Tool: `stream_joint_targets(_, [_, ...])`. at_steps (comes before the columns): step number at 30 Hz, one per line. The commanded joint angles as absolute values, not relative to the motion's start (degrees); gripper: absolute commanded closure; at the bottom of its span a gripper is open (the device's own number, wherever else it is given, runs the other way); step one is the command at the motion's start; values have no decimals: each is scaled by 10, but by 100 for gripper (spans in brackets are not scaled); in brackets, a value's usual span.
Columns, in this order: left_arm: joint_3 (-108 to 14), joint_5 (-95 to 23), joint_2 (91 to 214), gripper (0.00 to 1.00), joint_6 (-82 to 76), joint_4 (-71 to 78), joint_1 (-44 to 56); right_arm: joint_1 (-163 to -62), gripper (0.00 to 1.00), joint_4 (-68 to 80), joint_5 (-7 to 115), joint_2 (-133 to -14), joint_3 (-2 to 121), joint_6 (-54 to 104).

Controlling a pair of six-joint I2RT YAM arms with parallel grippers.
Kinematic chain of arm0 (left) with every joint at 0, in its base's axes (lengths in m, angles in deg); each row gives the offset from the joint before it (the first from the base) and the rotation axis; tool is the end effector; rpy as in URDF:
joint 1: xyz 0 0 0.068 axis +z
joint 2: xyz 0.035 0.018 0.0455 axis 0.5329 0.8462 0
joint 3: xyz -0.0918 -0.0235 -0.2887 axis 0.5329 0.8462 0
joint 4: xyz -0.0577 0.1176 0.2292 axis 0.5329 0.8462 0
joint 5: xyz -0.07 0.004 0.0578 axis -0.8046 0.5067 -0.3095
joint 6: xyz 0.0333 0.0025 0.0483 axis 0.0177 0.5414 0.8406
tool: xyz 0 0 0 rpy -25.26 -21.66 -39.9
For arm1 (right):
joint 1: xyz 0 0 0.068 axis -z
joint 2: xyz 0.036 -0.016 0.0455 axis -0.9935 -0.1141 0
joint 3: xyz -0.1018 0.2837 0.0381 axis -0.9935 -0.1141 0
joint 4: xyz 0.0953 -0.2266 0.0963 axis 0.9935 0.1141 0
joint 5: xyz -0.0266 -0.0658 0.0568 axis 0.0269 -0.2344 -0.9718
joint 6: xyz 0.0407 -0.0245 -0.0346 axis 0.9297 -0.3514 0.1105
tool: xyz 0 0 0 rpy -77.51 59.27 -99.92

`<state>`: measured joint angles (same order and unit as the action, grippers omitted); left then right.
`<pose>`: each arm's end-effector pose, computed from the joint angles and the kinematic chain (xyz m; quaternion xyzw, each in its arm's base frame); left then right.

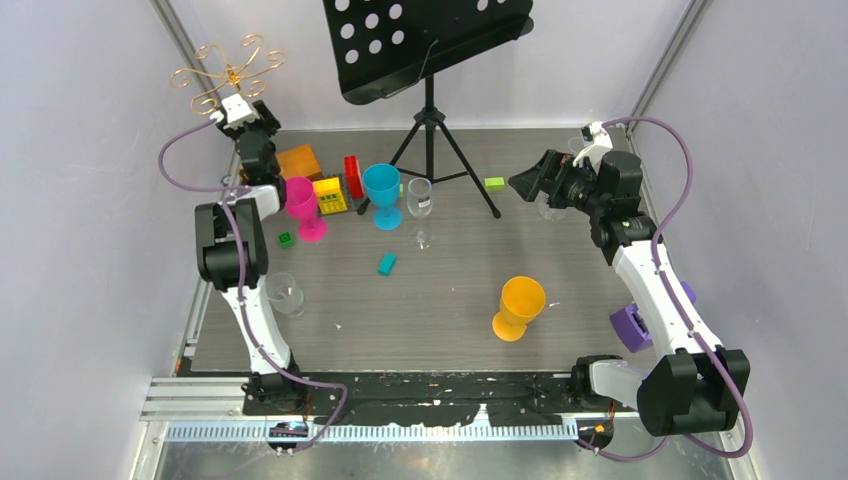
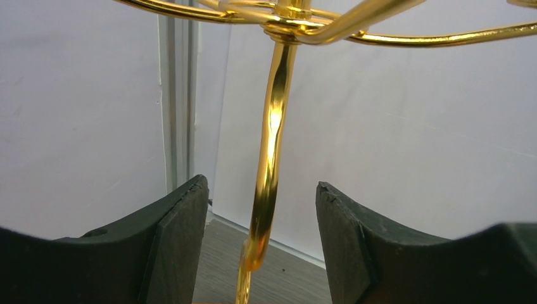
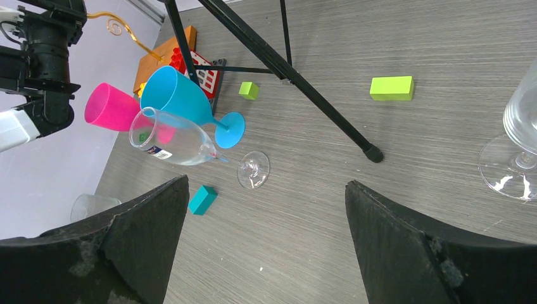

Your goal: Place the wine glass upside down on the wine glass rack

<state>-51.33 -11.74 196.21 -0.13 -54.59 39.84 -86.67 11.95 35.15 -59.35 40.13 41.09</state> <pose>0.4897 0.0775 0.2842 -0.1929 0.5625 0.0787 0.8001 0.2630 0.0342 0.3649 -0.0004 0.7964 0.3136 0.5172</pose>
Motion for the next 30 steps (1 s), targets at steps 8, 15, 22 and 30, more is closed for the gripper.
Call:
stream_joint_targets(8, [-573,-111,1993,49,6,-540,410,-869,0,96,348,-588,417,407])
stream_joint_targets(15, [-580,-135,1993,79,20,-523,410,-869,0,97,347,-588,419,408])
stream_joint_targets(22, [-571,-147,1983,100,25,-514,410,-869,0,97,347,-587,419,409])
stream_joint_targets(30, [-533,-177,1927,100,15,-531,410,-868,0,97,345,-586,420,411])
